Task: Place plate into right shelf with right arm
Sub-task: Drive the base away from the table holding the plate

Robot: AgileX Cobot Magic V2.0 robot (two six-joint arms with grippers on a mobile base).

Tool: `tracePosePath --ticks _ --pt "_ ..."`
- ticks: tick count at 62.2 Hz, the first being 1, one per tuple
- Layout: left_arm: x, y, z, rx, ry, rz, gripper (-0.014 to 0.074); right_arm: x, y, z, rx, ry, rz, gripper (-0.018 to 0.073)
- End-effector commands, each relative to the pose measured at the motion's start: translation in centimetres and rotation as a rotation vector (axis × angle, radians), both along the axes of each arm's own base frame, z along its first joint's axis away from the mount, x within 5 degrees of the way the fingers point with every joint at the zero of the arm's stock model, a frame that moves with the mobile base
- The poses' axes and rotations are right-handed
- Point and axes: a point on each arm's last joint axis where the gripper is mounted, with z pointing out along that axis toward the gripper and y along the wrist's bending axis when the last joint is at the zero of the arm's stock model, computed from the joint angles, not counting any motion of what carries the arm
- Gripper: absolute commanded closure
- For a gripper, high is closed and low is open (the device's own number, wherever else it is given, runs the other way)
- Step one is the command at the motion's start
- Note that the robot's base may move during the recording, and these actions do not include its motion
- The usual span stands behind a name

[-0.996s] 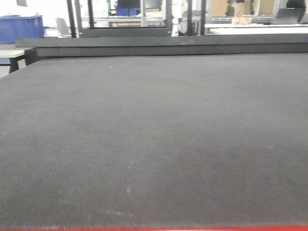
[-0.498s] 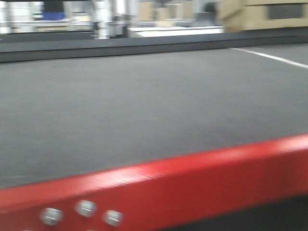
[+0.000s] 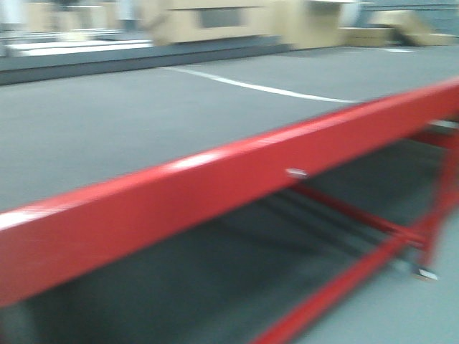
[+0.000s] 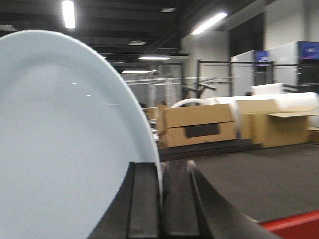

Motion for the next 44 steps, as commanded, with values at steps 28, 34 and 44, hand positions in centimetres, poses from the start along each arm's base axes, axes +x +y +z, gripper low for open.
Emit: tracePosePath --ticks 28,34,44 --pt "0.0 0.03 0.48 -0.014 -0.082 0.004 0.0643 -0.33 -0.49 1.51 0.054 -0.086 -0.034 0.0503" --pt "0.0 0.03 0.48 -0.014 -0.082 0.004 0.0643 -0.33 -0.49 1.51 0.054 -0.086 -0.034 0.0503" --pt "0.0 0.03 0.48 -0.014 -0.082 0.004 0.0643 -0.33 -0.49 1.51 0.054 -0.086 -0.034 0.0503"
